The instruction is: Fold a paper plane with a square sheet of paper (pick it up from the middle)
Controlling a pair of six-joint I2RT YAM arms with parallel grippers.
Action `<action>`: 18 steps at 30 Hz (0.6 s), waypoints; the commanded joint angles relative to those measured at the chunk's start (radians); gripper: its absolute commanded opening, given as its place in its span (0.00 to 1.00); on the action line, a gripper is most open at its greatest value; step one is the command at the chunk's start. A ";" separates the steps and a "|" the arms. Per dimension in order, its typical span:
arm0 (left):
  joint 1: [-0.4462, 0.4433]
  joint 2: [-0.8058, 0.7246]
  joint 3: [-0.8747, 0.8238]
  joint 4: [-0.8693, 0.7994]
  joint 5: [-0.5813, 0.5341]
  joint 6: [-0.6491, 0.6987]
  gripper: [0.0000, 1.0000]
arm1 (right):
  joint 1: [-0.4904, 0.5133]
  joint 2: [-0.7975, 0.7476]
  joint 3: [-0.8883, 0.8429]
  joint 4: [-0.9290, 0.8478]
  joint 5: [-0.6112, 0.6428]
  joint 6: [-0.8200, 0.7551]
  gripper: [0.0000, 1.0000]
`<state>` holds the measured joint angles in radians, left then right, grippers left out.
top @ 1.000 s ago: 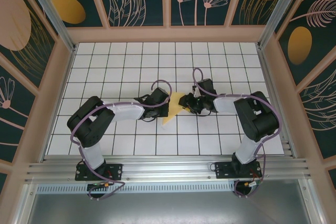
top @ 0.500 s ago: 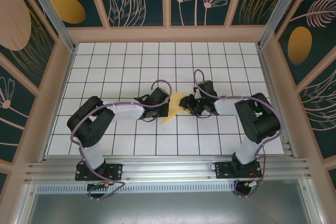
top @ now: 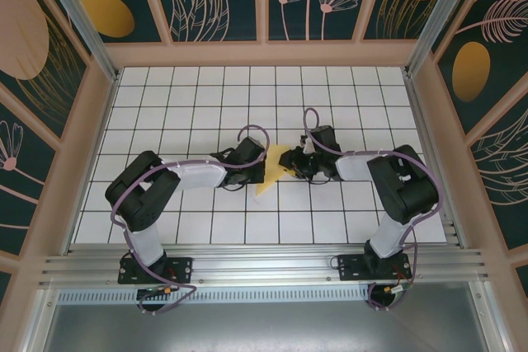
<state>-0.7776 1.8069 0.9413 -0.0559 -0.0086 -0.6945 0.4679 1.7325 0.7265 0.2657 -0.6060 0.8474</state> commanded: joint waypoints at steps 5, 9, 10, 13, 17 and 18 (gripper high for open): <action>0.003 -0.032 0.002 -0.030 0.022 0.039 0.02 | 0.019 0.059 0.050 -0.008 -0.060 -0.103 0.33; 0.002 -0.080 -0.014 -0.019 0.013 0.054 0.12 | 0.019 0.070 0.058 -0.022 -0.067 -0.119 0.21; 0.001 -0.086 -0.029 -0.004 0.017 0.057 0.17 | 0.018 0.070 0.057 -0.021 -0.063 -0.115 0.18; 0.002 -0.184 -0.085 0.053 0.043 0.068 0.28 | 0.019 0.069 0.055 -0.019 -0.061 -0.102 0.15; -0.015 -0.254 -0.150 0.121 0.098 0.067 0.39 | 0.021 0.062 0.060 -0.019 -0.057 -0.085 0.12; -0.030 -0.262 -0.154 0.122 0.095 0.070 0.40 | 0.021 0.060 0.063 -0.024 -0.055 -0.083 0.11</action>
<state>-0.7822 1.5753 0.8188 0.0109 0.0471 -0.6399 0.4801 1.7897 0.7586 0.2504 -0.6498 0.7650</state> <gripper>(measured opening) 0.392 0.118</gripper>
